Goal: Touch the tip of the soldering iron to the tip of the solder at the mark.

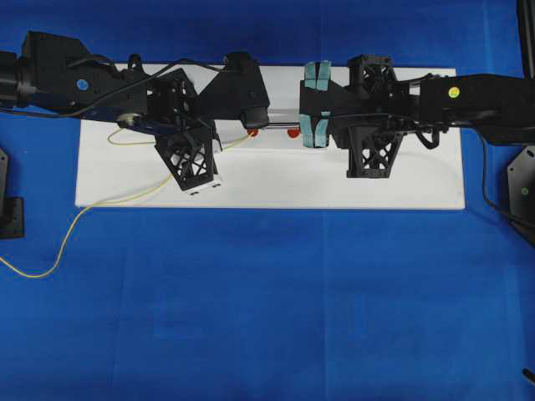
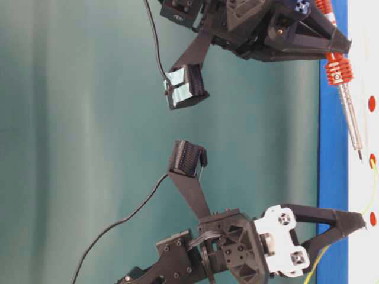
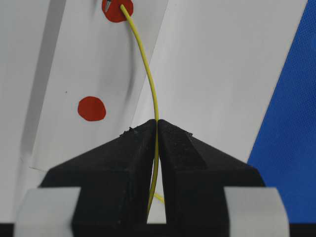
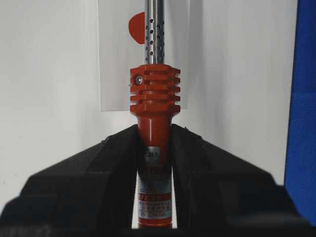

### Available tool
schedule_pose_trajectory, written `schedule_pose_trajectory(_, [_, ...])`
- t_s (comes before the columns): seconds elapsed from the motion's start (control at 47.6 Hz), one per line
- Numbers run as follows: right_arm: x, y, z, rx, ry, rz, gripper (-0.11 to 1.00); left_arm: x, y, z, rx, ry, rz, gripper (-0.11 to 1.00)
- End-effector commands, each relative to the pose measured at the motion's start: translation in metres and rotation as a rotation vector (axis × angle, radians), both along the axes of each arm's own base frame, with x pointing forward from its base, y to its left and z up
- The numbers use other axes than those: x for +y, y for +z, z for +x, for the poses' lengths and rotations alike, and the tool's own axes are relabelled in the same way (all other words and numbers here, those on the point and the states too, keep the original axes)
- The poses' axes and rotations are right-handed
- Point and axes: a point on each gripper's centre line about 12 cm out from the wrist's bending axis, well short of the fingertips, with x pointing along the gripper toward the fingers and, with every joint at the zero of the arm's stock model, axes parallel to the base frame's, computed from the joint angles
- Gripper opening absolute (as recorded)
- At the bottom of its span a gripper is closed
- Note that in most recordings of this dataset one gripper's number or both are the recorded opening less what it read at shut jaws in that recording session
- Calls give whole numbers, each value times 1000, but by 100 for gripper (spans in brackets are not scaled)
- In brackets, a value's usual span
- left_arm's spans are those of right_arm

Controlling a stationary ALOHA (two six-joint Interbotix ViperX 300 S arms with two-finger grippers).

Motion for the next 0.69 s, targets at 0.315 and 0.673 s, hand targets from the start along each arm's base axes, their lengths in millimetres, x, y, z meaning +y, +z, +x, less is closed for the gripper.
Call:
schedule_pose_trajectory(0.315, [1,-3,4,5,6,2,6,2,17,6,-48,-1,10,1])
schedule_pose_trajectory(0.673, [3,-5,3,22,14,1,6,2,17,6,-47,-3,10,1])
